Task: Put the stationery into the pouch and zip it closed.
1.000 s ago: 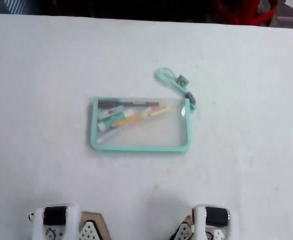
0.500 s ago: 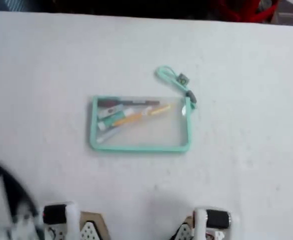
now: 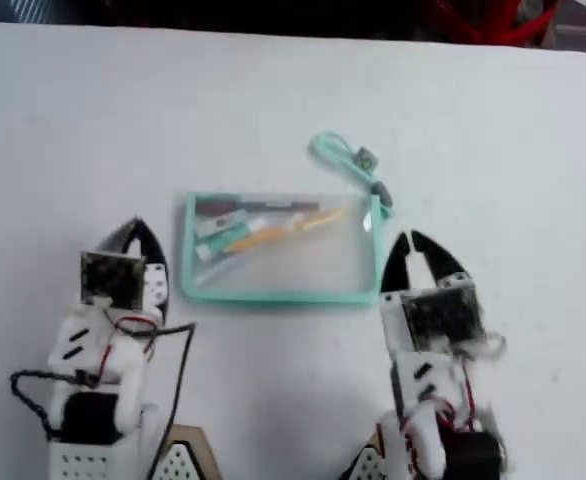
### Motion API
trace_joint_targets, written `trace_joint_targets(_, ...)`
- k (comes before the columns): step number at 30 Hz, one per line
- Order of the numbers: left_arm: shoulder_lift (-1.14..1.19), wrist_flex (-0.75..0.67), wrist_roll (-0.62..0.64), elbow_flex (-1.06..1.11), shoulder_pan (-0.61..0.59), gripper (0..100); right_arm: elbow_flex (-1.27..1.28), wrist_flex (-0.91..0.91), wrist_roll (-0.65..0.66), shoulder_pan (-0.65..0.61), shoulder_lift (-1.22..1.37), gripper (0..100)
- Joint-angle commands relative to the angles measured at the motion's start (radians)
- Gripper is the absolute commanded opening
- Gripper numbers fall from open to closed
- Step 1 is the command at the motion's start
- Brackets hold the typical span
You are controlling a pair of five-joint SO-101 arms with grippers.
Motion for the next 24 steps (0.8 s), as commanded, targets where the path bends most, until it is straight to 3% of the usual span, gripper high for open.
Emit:
trace_joint_targets(1,-0.005,-0.071,-0.089,0.083,0.008,2,0.112,-0.036,0.008,0.002,-0.008,2.7)
trace_joint_targets(7,-0.004,0.011,-0.265,0.126,0.002,2,0.196,-0.033,0.005,0.002,-0.008,2.4)
trace_joint_targets(13,-0.004,0.272,-0.219,0.126,0.005,2,0.437,0.047,0.008,-0.001,-0.005,2.4)
trace_joint_targets(20,-0.005,0.551,-0.169,0.114,0.002,2,0.431,0.282,0.005,0.002,-0.002,2.4)
trace_joint_targets(24,-0.005,0.552,-0.164,0.107,-0.105,2,0.431,0.274,0.008,-0.001,-0.002,2.4)
